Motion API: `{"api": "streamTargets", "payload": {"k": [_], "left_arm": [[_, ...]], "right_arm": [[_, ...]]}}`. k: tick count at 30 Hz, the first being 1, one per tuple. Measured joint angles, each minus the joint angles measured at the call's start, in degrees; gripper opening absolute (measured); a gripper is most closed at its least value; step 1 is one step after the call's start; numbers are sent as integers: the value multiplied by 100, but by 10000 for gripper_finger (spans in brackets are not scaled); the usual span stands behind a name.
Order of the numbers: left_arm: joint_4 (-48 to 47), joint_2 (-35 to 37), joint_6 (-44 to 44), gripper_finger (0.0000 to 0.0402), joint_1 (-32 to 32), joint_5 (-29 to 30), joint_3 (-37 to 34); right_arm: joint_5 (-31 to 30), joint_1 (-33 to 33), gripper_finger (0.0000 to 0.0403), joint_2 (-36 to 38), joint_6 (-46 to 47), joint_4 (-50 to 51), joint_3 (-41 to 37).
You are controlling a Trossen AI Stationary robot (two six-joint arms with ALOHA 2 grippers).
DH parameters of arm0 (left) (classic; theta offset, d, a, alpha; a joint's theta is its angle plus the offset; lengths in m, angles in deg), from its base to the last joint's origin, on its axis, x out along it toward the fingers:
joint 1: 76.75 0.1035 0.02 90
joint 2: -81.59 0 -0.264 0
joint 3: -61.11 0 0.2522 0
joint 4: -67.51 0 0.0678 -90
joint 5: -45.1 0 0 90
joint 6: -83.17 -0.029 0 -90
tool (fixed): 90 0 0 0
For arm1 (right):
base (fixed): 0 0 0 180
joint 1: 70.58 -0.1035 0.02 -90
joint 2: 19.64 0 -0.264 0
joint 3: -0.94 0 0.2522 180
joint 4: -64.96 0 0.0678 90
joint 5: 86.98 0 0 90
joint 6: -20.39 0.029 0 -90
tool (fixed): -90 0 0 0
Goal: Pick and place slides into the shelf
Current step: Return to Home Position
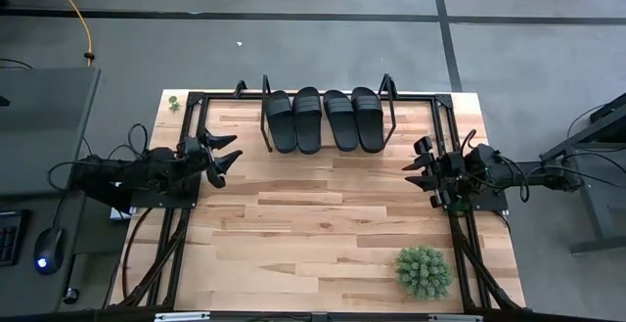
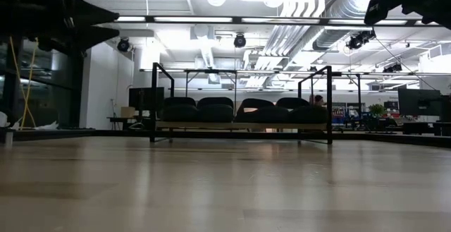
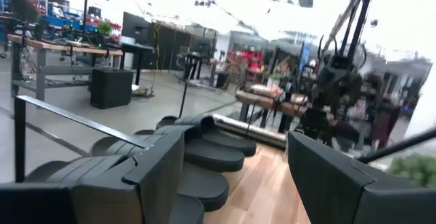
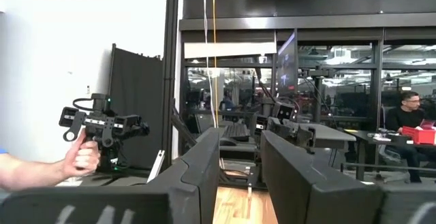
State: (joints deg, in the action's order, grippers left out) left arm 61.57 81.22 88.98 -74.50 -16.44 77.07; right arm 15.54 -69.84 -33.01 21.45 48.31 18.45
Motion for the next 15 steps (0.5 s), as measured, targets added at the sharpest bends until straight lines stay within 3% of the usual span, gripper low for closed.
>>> {"api": "streamTargets", "payload": {"k": [15], "left_arm": [[179, -1, 33, 246, -1, 204, -169]], "right_arm": [[2, 0, 99, -1, -2, 141, 0]]}}
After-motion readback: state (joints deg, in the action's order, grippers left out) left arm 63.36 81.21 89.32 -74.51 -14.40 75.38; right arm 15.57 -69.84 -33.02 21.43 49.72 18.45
